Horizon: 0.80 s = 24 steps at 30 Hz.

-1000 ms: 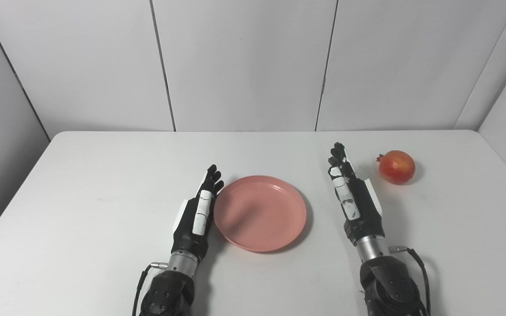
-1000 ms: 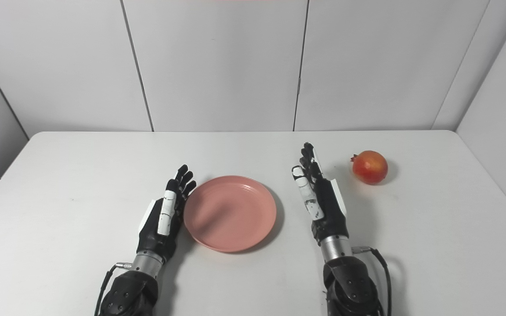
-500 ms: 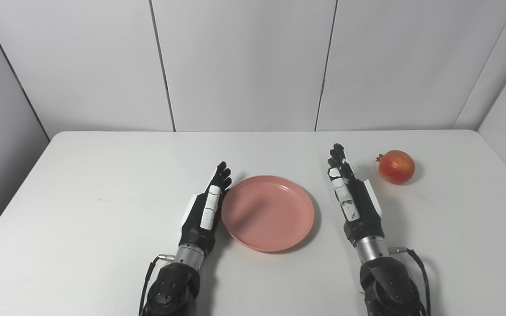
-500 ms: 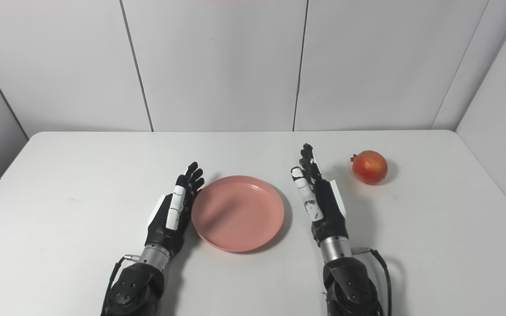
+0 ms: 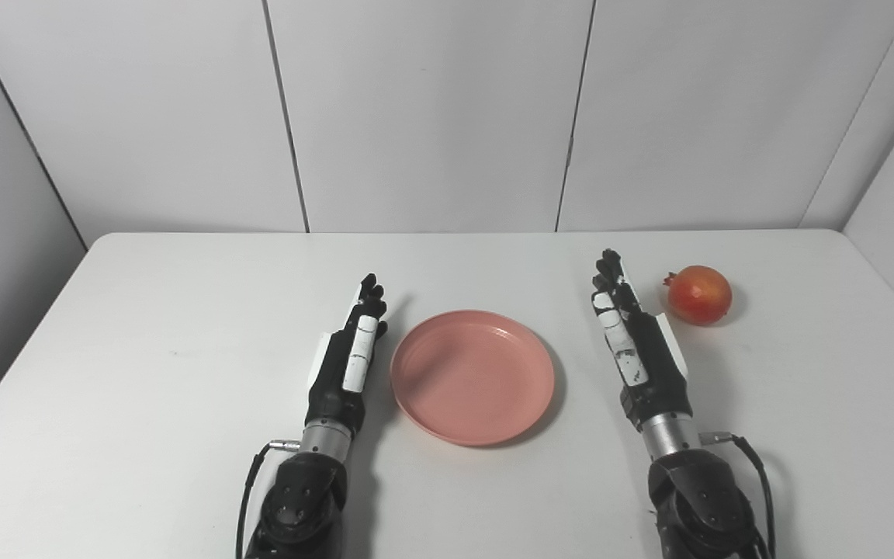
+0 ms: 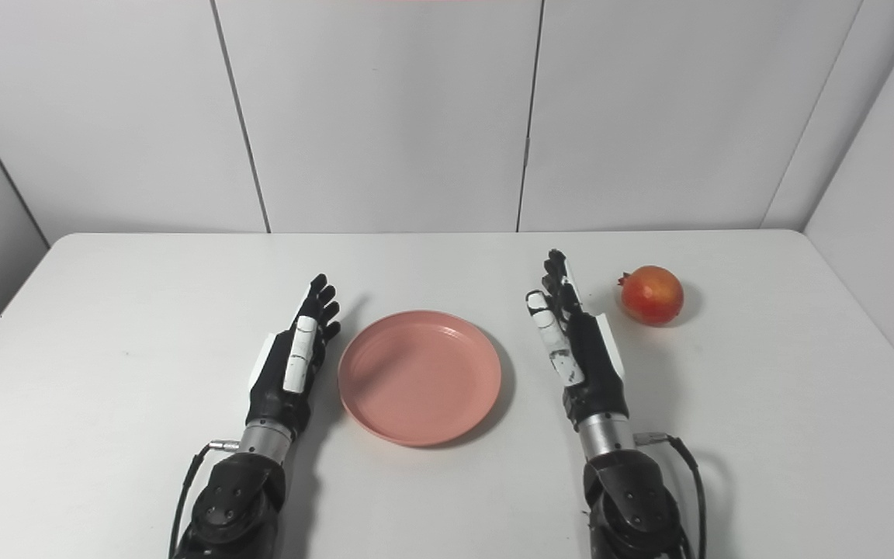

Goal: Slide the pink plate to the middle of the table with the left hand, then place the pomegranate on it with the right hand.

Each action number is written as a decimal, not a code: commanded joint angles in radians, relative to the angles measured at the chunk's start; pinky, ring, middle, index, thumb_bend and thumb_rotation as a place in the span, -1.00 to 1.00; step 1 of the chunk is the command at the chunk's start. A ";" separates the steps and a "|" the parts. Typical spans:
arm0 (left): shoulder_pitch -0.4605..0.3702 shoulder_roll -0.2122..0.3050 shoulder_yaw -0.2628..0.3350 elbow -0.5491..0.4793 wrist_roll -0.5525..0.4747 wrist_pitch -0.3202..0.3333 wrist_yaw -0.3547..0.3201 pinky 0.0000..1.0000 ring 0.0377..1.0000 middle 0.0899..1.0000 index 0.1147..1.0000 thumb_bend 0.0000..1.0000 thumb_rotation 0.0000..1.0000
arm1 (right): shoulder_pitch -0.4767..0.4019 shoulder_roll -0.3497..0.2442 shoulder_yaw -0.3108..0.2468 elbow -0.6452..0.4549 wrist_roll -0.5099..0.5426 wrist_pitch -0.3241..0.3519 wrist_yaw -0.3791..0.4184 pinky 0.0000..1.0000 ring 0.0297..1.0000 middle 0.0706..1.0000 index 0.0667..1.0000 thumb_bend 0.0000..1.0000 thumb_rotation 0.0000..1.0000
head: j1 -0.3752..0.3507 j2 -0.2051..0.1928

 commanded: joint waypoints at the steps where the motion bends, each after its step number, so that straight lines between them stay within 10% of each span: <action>1: -0.033 0.005 0.005 0.016 0.008 -0.045 0.015 0.96 0.95 0.97 0.94 0.50 1.00 | -0.063 -0.027 -0.010 -0.034 -0.030 -0.041 -0.014 1.00 1.00 1.00 1.00 0.51 0.72 | -0.005 -0.002; 24: -0.021 0.022 -0.005 0.019 -0.050 -0.061 -0.063 0.85 0.93 0.98 0.94 0.48 1.00 | -0.154 -0.248 -0.089 -0.029 -0.377 0.020 -0.149 0.87 0.91 0.93 0.97 0.50 0.43 | -0.074 -0.012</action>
